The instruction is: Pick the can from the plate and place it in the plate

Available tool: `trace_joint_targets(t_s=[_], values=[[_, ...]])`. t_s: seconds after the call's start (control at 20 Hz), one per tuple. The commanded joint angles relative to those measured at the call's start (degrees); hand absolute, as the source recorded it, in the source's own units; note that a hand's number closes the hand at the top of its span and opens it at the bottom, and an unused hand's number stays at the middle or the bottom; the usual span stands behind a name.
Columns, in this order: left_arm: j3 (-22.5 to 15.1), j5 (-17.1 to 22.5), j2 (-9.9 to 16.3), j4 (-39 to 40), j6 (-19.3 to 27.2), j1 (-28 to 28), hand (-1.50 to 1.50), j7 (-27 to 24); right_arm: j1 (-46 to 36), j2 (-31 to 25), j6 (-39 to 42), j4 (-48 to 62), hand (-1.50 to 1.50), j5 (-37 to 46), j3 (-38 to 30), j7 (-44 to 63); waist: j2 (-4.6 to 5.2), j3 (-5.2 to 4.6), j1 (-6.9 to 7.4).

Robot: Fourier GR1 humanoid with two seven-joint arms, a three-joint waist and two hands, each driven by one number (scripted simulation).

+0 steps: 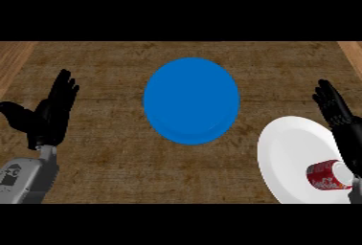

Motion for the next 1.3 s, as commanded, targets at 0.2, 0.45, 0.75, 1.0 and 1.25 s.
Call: trace_joint_targets(t_s=[0.2,0.45,0.75,1.0,1.25], values=[[-3.2,-5.8,1.8,0.8,2.5,6.8,0.0,2.7,2.2,-3.0,20.8,-4.5,1.5,-24.6,-3.7,1.2,0.25,-0.72,-1.24],[-5.4,-5.1,-0.7,2.3,2.9,8.4,0.0,5.4,-1.4,-23.6,15.2,-10.4,1.5,13.0,-7.7,-9.5,-0.27,-0.82,-3.15],[-7.6,-6.5,-2.6,0.2,4.1,10.8,0.0,4.8,10.4,-1.2,19.3,6.9,-1.5,-15.2,-11.5,-24.3,0.56,-0.23,-2.23],[-9.6,-8.2,-3.3,-2.2,4.4,11.9,0.0,5.6,13.7,-12.1,34.0,15.4,-1.5,-1.3,-10.7,-44.3,0.7,-0.6,-0.77],[-10.0,-9.4,-4.3,-1.9,5.8,11.5,0.0,6.4,11.9,-19.6,24.7,12.6,-1.5,13.2,-11.2,-45.9,0.65,-0.76,-0.8]])
